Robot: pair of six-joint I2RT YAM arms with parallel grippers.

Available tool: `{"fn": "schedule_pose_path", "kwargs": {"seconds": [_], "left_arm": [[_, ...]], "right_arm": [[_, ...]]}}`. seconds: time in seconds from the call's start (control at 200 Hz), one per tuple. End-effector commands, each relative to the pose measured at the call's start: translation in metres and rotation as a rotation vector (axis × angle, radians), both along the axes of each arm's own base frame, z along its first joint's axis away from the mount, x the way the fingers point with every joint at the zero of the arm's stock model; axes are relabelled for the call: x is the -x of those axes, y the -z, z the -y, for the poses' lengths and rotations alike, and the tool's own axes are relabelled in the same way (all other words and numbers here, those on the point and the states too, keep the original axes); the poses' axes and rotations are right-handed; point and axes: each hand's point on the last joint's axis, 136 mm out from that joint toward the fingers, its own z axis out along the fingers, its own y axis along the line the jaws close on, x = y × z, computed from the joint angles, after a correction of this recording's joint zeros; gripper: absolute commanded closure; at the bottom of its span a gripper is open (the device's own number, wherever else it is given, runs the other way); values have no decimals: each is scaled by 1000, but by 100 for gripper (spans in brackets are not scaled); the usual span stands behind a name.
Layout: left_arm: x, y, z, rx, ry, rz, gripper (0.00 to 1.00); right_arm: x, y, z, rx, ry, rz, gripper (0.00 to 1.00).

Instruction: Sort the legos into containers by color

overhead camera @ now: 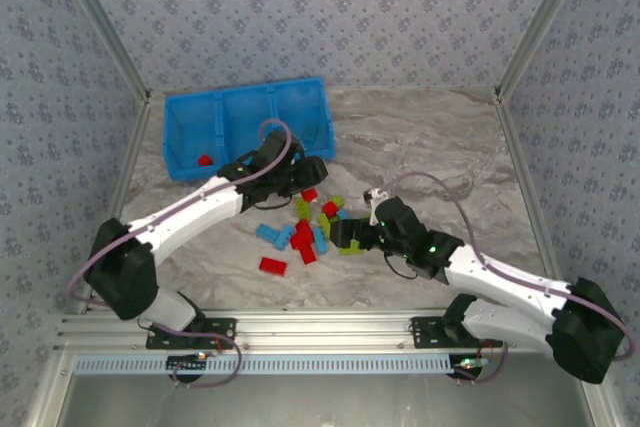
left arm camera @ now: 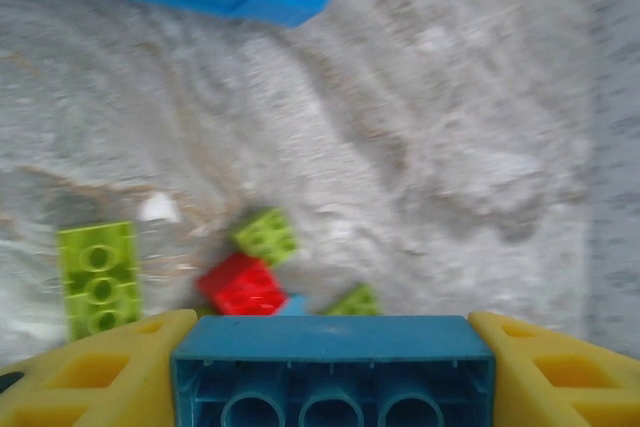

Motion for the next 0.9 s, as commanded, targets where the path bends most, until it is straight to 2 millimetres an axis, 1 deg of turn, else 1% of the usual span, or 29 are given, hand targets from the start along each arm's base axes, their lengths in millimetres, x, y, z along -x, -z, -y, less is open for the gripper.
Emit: {"fn": "schedule_pose_path", "kwargs": {"seconds": [0.0,0.065,0.135,0.18,0.28,0.395,0.525,0.615,0.785,0.839,0.894], "left_arm": [[0,-39,17,210,-39,-27,56],[3,-44,20,252,-49,-51,56],[6,-46,20,281,-64,-82,56],[8,-49,21,296,-65,-90,55],[13,-53,20,316,-72,-103,55],[17,-56,20,345,-79,-124,55],[20,-56,24,381,-73,-151,54],[22,-56,26,400,-64,-164,54],[21,-53,25,401,-71,-172,54],[18,-54,22,396,-76,-157,54],[12,-55,17,372,-93,-133,54]], "right_arm": [[-17,-60,-30,-215,-35,149,0],[-22,-64,-34,-218,-33,180,0],[-29,-71,-37,-222,-36,218,4],[-34,-73,-39,-224,-36,229,10],[-46,-75,-40,-234,-21,239,26],[-56,-74,-41,-233,-21,228,38],[-60,-74,-48,-236,-46,229,47],[-62,-73,-48,-233,-46,227,55],[-62,-74,-41,-223,-24,227,80],[-61,-73,-36,-211,-6,226,82],[-58,-69,-29,-165,-7,241,82]]}}
